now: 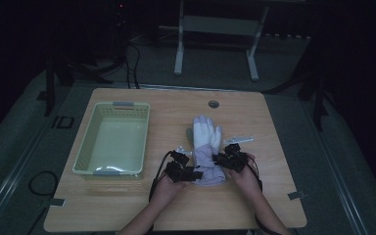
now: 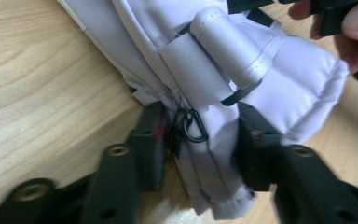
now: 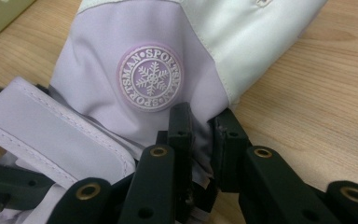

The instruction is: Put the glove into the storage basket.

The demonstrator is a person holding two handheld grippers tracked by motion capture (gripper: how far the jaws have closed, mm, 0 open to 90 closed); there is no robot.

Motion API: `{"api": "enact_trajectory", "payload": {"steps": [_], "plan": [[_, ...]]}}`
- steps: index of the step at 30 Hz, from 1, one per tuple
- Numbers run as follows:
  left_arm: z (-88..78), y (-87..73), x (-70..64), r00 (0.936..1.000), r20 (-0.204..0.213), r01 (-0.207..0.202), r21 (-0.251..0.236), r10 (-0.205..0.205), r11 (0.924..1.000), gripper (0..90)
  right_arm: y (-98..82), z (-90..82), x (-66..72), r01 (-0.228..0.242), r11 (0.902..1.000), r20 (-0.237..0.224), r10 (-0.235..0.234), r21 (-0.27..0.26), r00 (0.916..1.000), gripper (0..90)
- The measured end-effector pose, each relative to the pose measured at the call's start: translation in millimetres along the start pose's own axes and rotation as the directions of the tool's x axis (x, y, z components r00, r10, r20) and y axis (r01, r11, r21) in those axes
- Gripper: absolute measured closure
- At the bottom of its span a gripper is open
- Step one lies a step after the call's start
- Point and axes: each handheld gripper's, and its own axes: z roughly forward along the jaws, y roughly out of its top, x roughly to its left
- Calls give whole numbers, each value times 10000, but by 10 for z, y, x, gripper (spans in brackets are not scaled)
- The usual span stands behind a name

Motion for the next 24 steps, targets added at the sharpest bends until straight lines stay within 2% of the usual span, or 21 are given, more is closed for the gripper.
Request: {"api": "enact_trajectory", "payload": {"steps": [3,6,12,17,24], "plan": [[-16,2,-9,9999,141,0,-46,0,10000,696,-4,-9,19,3,10000,131,-2,-80,9999,805],[-35,19,-19,9999,165,-54,49,53,10000,732,-5,-25,50,52,9998,304,-46,-210,9995,808],[-113,105,-71,9992,1,-388,194,388,9991,741,42,-109,82,54,9991,381,-38,-409,9993,811],[-248,187,-111,9978,-53,-656,114,656,9978,742,128,-221,117,88,9971,327,-63,-760,9994,810],[-438,279,-134,9958,-217,-886,10,886,9961,745,265,-320,205,327,9948,378,-292,-960,9989,810]]}}
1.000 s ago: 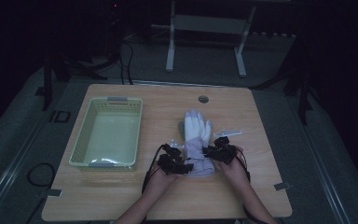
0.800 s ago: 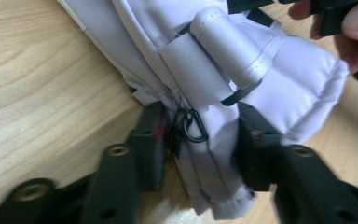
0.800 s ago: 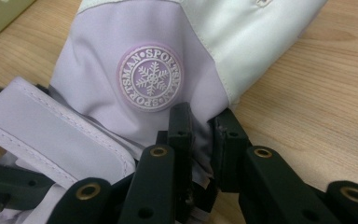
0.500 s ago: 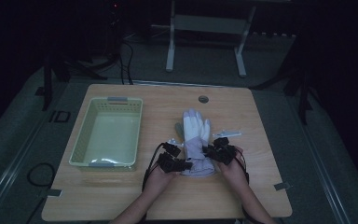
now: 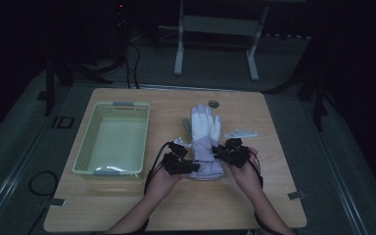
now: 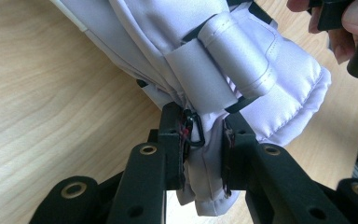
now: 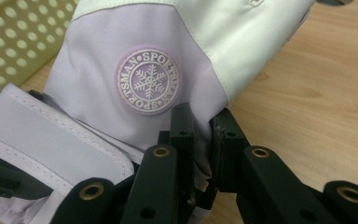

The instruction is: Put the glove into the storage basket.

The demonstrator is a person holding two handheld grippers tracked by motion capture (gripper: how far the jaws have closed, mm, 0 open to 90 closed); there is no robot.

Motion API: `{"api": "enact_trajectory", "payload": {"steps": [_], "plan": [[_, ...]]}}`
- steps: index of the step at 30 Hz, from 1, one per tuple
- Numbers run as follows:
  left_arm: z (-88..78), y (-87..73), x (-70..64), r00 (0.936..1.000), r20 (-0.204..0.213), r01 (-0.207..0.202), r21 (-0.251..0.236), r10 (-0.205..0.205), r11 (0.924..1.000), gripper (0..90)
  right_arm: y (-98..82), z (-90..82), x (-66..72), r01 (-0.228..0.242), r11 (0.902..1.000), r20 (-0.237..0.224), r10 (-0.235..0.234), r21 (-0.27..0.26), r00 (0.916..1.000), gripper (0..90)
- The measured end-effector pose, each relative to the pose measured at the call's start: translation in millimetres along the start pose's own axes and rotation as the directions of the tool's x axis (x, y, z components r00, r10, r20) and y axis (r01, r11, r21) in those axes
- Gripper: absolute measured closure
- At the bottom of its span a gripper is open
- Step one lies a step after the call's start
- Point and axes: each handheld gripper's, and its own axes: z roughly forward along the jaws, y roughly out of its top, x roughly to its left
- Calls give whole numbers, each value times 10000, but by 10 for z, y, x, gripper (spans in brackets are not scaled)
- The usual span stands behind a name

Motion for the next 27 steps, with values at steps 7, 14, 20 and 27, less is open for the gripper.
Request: {"api": "enact_trajectory", "payload": {"steps": [7,14,20,27], "plan": [[-165,63,22,9996,-191,-215,-19,215,9998,747,158,-56,94,36,9996,-43,-38,-286,10000,810],[-333,116,98,9995,-215,-218,47,219,9998,747,290,-64,197,114,9988,-91,-119,-473,9999,810],[-502,152,165,9988,-349,-344,111,347,9993,747,412,-59,290,220,9983,-249,-234,-538,9994,811],[-716,179,198,9963,-749,-415,151,426,9990,747,570,-26,444,381,9965,-343,-407,-740,9986,811]]}}
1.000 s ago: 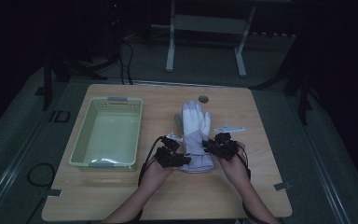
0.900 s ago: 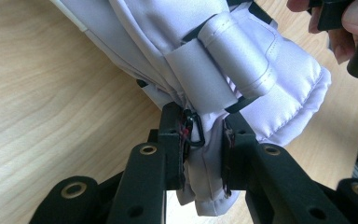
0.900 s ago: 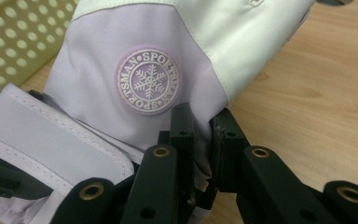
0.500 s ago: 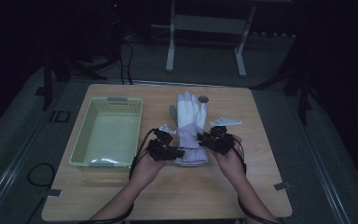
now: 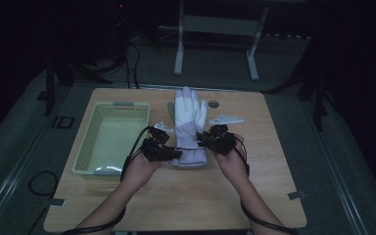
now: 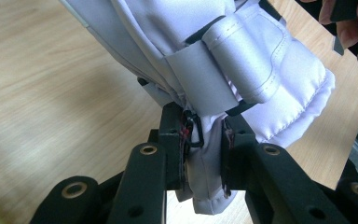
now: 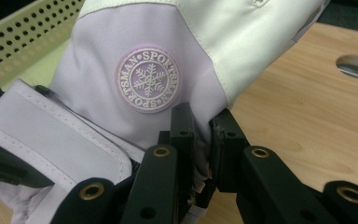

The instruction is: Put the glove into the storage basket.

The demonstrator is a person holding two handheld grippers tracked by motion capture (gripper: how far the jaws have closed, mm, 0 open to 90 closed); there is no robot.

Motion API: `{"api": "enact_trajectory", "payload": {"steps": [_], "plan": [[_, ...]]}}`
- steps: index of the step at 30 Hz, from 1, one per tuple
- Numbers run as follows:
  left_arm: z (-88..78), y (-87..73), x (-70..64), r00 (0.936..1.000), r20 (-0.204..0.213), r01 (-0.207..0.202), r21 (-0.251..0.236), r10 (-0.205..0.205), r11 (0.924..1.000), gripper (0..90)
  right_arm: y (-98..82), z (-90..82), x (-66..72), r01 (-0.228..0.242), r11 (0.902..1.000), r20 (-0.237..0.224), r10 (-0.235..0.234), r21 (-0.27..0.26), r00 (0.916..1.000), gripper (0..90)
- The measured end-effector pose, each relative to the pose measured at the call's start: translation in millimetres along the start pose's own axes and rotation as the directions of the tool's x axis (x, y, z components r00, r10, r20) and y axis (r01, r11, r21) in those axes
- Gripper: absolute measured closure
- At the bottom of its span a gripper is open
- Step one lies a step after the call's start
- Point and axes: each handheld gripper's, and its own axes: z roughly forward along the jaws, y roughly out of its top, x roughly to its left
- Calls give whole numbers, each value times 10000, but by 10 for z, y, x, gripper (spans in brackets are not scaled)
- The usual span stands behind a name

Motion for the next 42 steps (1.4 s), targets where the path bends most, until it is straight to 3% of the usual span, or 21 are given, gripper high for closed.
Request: {"api": "enact_trajectory", "payload": {"steps": [11,20,34,42], "plan": [[-350,-62,222,9995,-315,27,84,-24,10000,747,260,150,283,220,9997,-293,-224,-124,9993,811],[-707,-211,410,9964,-847,125,275,-101,9995,746,443,343,616,564,9982,-757,-576,-178,9955,812],[-1218,-474,885,9932,-1140,362,1121,-233,9930,745,615,795,1180,481,9987,-1576,-499,-154,9862,812],[-1265,-672,1204,9909,-1221,726,1384,-557,9877,746,662,1134,1420,519,9982,-1681,-460,313,9847,812]]}}
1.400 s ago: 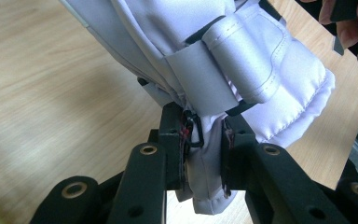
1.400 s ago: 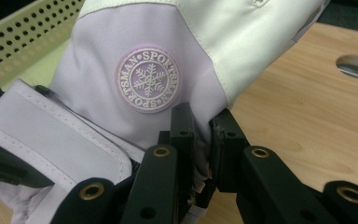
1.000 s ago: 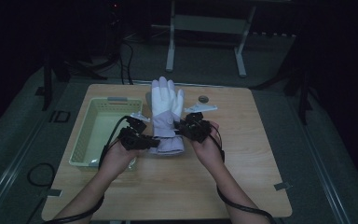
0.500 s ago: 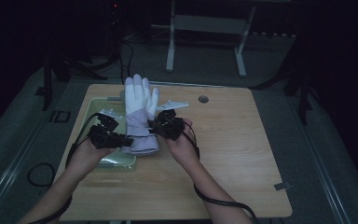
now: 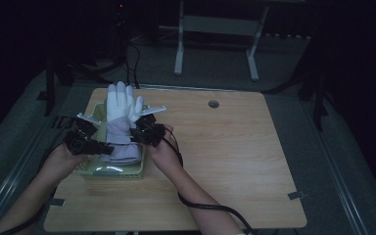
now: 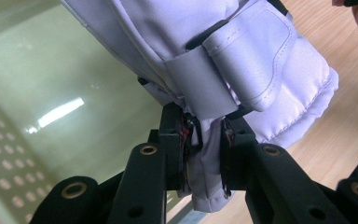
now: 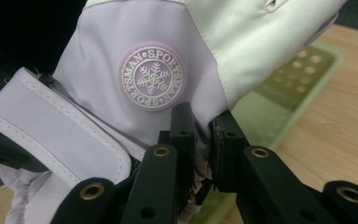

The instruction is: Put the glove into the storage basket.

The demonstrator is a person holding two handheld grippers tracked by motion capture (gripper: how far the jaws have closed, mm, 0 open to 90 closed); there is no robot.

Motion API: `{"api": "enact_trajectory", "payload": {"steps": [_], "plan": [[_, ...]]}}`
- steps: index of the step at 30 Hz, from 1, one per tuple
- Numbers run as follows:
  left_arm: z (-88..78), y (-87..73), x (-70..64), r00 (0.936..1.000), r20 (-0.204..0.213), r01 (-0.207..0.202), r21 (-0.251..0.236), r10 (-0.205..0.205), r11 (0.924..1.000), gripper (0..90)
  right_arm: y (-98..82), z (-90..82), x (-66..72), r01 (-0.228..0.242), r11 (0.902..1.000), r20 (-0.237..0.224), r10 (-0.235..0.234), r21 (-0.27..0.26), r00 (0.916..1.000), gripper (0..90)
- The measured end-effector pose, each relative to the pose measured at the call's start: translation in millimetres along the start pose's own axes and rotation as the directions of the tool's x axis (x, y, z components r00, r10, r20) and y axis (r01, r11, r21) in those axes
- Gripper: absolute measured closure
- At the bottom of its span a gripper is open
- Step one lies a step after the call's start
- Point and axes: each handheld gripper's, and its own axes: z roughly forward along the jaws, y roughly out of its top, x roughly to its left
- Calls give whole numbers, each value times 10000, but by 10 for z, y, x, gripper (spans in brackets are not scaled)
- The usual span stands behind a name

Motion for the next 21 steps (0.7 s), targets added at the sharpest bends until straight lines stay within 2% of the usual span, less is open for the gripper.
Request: {"api": "enact_trajectory", "payload": {"steps": [4,9,12,17,21], "plan": [[153,-74,170,9992,239,311,344,-320,9989,745,-45,211,12,-236,9987,102,232,452,9997,811],[376,-159,293,9957,584,671,746,-715,9950,744,-149,424,-10,-223,9918,308,186,1262,9994,810],[470,-176,331,9950,489,812,1045,-866,9912,743,-189,515,-5,-102,9862,497,20,1650,9988,809],[570,-194,361,9916,416,1139,1629,-1222,9800,741,-226,613,5,-47,9737,564,-84,2279,9984,802],[641,-218,370,9917,124,1236,1889,-1282,9742,739,-256,671,10,-97,9640,551,-52,2657,9985,782]]}}
